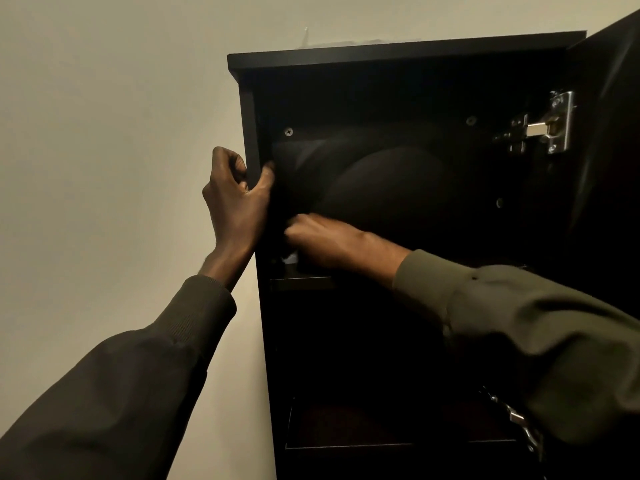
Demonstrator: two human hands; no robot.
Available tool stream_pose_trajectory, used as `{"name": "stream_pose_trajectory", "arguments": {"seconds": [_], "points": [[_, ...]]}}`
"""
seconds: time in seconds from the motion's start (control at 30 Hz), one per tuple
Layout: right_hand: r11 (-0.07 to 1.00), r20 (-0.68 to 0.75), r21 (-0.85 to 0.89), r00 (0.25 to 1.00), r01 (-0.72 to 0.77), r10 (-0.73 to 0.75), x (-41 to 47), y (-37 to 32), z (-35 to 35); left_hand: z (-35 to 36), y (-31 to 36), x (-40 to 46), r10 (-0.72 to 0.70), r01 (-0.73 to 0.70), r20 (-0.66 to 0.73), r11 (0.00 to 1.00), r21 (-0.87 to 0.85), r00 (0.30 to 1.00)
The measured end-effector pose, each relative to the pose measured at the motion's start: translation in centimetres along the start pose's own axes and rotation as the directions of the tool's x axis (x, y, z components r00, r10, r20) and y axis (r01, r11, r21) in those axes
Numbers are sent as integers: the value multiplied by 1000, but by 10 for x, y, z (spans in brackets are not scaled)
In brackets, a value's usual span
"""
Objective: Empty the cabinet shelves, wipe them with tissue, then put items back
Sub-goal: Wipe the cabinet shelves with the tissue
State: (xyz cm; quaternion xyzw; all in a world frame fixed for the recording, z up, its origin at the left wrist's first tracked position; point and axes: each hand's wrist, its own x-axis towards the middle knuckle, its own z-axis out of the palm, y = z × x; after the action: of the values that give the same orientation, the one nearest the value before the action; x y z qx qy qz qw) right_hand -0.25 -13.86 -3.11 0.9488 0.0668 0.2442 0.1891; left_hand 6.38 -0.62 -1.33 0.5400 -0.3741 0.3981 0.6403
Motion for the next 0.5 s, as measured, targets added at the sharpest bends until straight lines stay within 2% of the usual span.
{"name": "stream_pose_trajectory", "arguments": {"seconds": [0.03, 0.1, 0.2, 0.27, 0.43, 0.5], "points": [[1000, -6, 14, 1000, -6, 6, 1, 2, -9, -1, 1, 0, -1, 1, 9, 1000, 1, 1000], [994, -154, 105, 987, -23, 39, 9, 14, -31, -2, 2, 2, -1, 0, 27, 1000, 14, 1000], [973, -425, 184, 881, -138, 206, 29, 33, -65, -3, 4, 3, 8, -8, 41, 1000, 17, 999], [949, -498, 247, 814, -197, 299, 39, 39, -84, -3, 4, 2, 8, -9, 40, 1000, 10, 999], [934, -406, 158, 841, -321, 358, 66, 45, -88, -2, 4, 2, 6, -7, 34, 1000, 18, 999], [943, -379, 77, 865, -325, 329, 73, 49, -74, -2, 4, 2, 14, -15, 36, 1000, 19, 999]]}}
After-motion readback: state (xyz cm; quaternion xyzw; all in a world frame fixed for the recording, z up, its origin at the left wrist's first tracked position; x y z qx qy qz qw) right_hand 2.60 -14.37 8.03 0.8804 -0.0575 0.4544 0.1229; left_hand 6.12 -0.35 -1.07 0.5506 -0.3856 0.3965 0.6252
